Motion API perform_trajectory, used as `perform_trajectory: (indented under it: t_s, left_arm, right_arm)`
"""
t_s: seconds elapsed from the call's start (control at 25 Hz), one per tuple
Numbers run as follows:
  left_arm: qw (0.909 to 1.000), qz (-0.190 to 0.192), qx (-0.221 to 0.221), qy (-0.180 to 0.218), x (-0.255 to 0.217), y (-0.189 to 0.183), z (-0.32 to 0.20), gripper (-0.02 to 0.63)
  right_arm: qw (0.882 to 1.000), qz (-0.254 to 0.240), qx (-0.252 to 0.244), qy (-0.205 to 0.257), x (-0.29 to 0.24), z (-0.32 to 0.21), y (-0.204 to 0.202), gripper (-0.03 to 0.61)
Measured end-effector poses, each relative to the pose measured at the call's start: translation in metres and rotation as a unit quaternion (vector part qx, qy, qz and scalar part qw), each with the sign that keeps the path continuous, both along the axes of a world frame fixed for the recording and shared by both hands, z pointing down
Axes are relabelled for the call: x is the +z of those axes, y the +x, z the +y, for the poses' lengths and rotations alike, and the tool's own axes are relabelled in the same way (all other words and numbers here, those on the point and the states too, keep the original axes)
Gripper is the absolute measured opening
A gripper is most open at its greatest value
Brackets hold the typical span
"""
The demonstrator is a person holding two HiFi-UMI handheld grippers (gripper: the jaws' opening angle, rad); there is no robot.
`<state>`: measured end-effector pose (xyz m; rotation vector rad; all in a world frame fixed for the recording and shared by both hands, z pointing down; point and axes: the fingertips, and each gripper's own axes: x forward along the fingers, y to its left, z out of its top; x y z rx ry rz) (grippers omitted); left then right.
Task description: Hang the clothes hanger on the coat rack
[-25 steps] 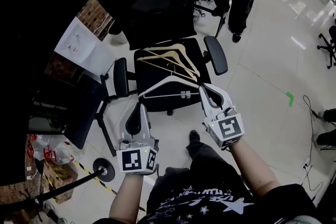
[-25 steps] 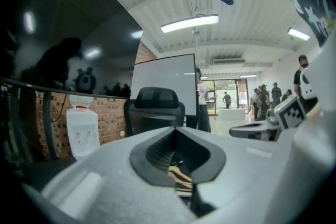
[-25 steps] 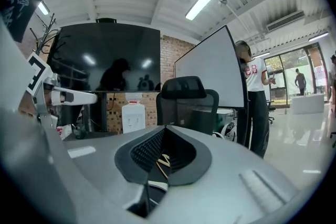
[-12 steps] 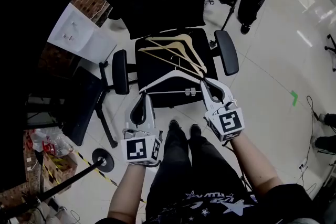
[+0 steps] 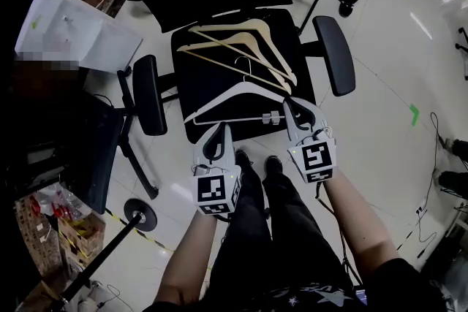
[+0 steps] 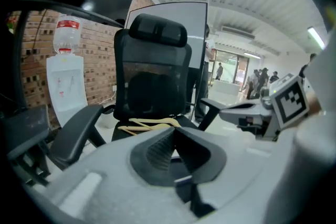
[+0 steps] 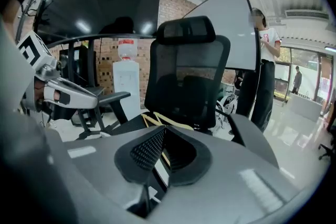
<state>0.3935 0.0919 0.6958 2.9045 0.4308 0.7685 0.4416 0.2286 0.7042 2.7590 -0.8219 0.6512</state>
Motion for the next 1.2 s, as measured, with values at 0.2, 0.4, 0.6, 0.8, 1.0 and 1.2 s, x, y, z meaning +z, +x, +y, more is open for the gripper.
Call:
perform_trajectory:
  t_s: [0.2,0.4,0.6,0.8,1.0,1.2]
  left_arm:
    - [0.9981,-0.057,0.022,0.001,0.053,0.005,0.005,0.005]
    - [0.9962,-0.083,0.026,0.007,0.089,0.014,0.005,0.005]
    - [0.9937,-0.109,0.028,0.001,0.119,0.022,0.008,0.005]
    - [0.9934,-0.113,0.02,-0.003,0.136,0.035,0.003,0.005]
    - [0.9932,-0.115,0.013,-0.006,0.142,0.042,-0.006,0.005]
    - [0.9927,-0.12,0.008,-0.009,0.147,0.045,-0.011,0.005]
  right_arm:
    - [0.998,-0.067,-0.006,-0.015,0.056,-0.003,0.003,0.006]
    - [0.994,-0.099,-0.026,-0.037,0.097,-0.013,0.005,0.006]
    - [0.986,-0.149,-0.034,-0.074,0.141,-0.023,0.014,0.008]
    - [0.973,-0.183,-0.081,-0.118,0.172,-0.032,0.018,0.033]
    - [0.962,-0.2,-0.111,-0.147,0.188,-0.039,0.016,0.136]
    - [0.947,-0.228,-0.133,-0.183,0.208,-0.04,0.014,0.22]
